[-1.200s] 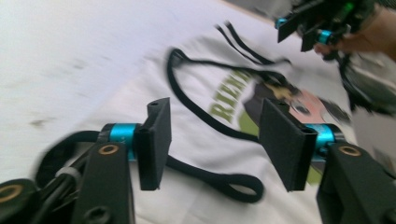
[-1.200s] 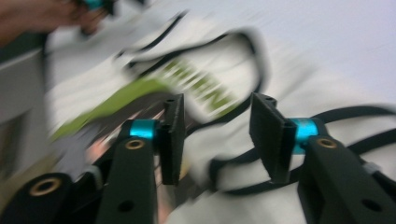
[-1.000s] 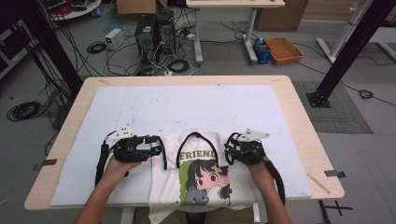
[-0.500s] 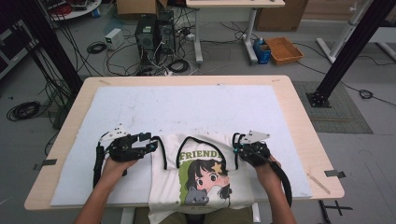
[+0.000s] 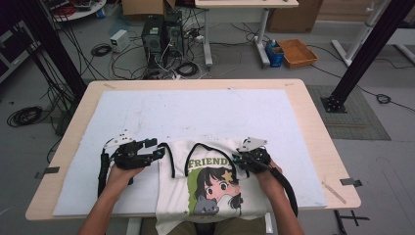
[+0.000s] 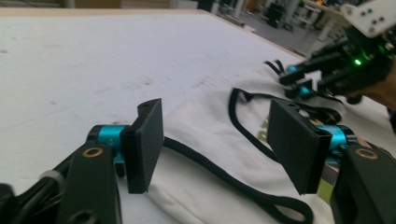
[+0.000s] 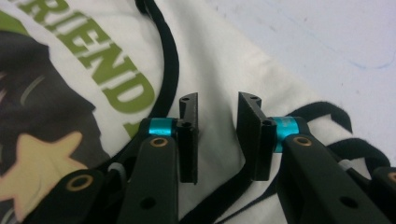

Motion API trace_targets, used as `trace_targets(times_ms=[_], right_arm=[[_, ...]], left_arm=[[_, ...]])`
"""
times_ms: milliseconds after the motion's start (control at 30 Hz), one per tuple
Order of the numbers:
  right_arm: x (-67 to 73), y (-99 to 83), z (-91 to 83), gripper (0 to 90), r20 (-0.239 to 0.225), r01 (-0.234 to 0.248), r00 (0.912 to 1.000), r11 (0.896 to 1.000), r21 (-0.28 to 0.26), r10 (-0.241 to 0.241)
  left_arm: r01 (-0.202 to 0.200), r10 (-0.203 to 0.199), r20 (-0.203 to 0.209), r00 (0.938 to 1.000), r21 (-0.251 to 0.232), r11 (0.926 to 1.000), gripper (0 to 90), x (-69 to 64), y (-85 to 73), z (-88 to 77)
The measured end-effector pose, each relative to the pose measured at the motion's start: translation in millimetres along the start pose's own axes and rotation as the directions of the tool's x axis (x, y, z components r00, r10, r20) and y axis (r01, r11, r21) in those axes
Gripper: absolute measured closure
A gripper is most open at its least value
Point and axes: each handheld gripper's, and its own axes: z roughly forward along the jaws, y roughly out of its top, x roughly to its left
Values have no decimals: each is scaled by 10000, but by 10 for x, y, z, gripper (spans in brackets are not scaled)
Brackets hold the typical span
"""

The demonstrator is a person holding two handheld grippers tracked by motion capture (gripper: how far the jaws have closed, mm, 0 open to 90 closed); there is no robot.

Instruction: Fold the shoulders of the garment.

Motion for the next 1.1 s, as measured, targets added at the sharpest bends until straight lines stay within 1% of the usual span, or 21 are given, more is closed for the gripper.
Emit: trace_targets(times_ms=[33,133,200,267,300,367,400,433,467,500,533,600,633,700,733,833,933,967,1000,1033,1100], right_arm=[[-17,2,-20,698,-92,-2,10000,9999,-165,1],[-61,-1,-141,632,-121,-488,9988,9929,-1088,477],[-89,-7,-187,613,-25,-687,9976,9881,-1378,690],[-92,-20,-186,608,-28,-723,9974,9882,-1351,726],[-83,-25,-175,601,-68,-705,9975,9895,-1263,702],[-63,-26,-151,595,-99,-611,9981,9917,-1133,604],[-59,-24,-145,594,-90,-527,9986,9922,-1132,520],[-56,-22,-145,593,-91,-536,9986,9921,-1132,529],[-59,-23,-149,585,-104,-543,9985,9919,-1150,534],[-63,-24,-152,573,-93,-619,9981,9915,-1148,612],[-70,-27,-154,570,-96,-662,9978,9907,-1192,655],[-81,-32,-168,569,-75,-714,9974,9896,-1250,710],[-82,-33,-171,568,-82,-725,9974,9892,-1273,720],[-85,-39,-173,566,-114,-765,9971,9893,-1245,757],[-87,-43,-170,565,-111,-767,9971,9896,-1216,759],[-105,-58,-165,555,-77,-814,9967,9895,-1193,811],[-127,-76,-177,544,-60,-979,9952,9876,-1230,979],[-130,-79,-182,535,-51,-1048,9945,9869,-1226,1050],[-133,-81,-181,529,-36,-1083,9941,9863,-1249,1087],[-137,-82,-184,515,-7,-1132,9935,9856,-1253,1140],[-155,-87,-191,469,124,-1226,9920,9829,-1373,1254]], left_arm=[[-158,156,41,9999,341,9993,459,-23,-3,29],[-423,397,220,9990,1350,9899,469,-98,-28,162],[-866,839,220,9962,1908,9778,468,-170,-37,248],[-1262,1254,177,9920,2207,9671,468,-242,-54,337],[-1568,1594,100,9872,2524,9548,468,-268,-58,380],[-2016,2117,42,9773,3244,9242,477,-321,-59,451],[-2324,2461,31,9692,3409,9109,547,-357,-68,474],[-2646,2834,-29,9590,3496,8988,586,-384,-68,479],[-2779,2925,101,9562,3443,8968,669,-394,-72,476],[-2806,2931,165,9559,3455,8955,776,-389,-70,474],[-2739,2843,206,9585,3419,8989,813,-380,-69,469],[-2523,2559,339,9661,3340,9082,839,-337,-58,445],[-2482,2517,324,9673,3265,9120,840,-317,-51,424],[-2238,2227,395,9741,3100,9240,839,-264,-27,359],[-2084,2014,548,9780,3030,9299,839,-232,-13,323],[-1599,1487,603,9870,2956,9418,836,-122,2,203],[-1340,1192,689,9905,2833,9496,817,-63,-21,162],[-1217,1083,644,9920,2656,9564,723,-68,-20,180],[-1054,946,560,9939,2418,9646,582,-77,-15,195],[-899,807,518,9954,2137,9728,471,-81,-8,197],[-656,601,393,9974,1563,9855,378,-56,20,158]])
